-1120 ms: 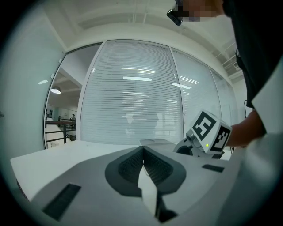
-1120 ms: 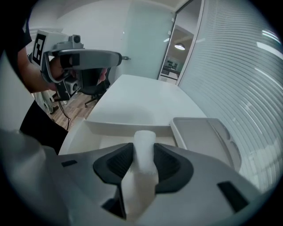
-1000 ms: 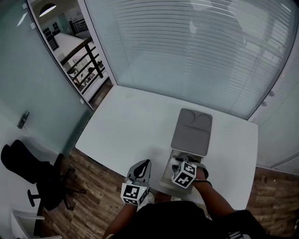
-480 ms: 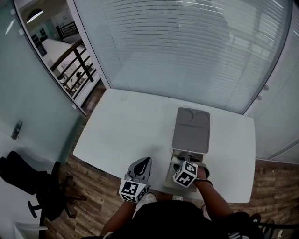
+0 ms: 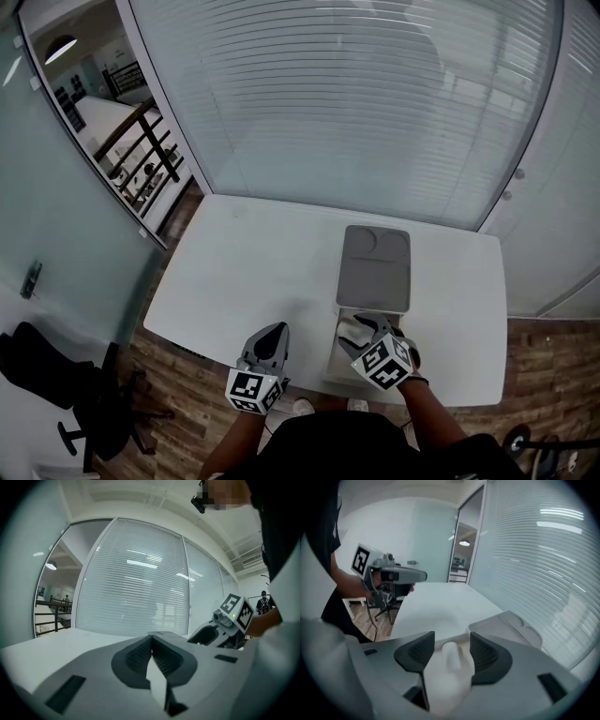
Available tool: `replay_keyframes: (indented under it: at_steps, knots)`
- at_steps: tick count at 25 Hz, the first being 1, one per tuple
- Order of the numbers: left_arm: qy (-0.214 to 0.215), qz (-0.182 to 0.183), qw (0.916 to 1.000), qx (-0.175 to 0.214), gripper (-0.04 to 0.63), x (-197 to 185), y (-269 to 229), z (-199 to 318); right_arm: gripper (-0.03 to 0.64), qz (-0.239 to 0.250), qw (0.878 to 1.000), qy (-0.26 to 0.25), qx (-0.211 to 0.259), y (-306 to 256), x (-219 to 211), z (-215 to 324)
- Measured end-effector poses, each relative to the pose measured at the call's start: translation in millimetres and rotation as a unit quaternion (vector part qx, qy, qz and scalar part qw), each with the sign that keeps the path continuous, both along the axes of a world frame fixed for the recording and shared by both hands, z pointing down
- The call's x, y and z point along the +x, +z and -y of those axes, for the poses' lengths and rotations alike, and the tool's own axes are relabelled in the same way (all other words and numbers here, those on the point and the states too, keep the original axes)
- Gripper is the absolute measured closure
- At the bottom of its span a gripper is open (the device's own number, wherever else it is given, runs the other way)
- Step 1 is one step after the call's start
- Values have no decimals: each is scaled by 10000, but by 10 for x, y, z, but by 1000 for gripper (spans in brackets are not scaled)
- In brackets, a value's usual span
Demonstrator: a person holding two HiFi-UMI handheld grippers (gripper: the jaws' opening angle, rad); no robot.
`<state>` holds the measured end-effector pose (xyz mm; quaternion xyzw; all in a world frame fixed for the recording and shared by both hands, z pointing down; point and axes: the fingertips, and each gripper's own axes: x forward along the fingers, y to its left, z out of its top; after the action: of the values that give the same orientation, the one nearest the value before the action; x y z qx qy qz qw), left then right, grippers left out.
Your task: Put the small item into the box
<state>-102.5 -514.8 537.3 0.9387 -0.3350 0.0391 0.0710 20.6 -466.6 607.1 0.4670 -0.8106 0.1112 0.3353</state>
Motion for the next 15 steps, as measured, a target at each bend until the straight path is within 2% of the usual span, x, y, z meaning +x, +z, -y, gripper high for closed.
replay_keyframes:
  at_steps: [3, 7, 9, 13, 15]
  knots:
    - [49, 18, 10000, 80, 581, 2, -31, 6, 390, 281, 9959, 388, 771, -386, 71, 53]
    - [37, 167, 9995, 259, 581, 29, -47, -15, 445, 712, 9787, 864, 1720, -853, 205, 8]
    - [32, 221, 9993, 315, 583, 20, -75, -5, 484, 933, 9687, 1042, 2053, -1021, 256, -29]
    - [100, 324, 9984, 446, 581, 42, -122, -57, 610, 1137, 9492, 1371, 2593, -1243, 391, -119]
    - [135, 333, 9983, 448, 581, 57, -122, -83, 611, 1218, 9391, 1512, 2834, -1353, 454, -159]
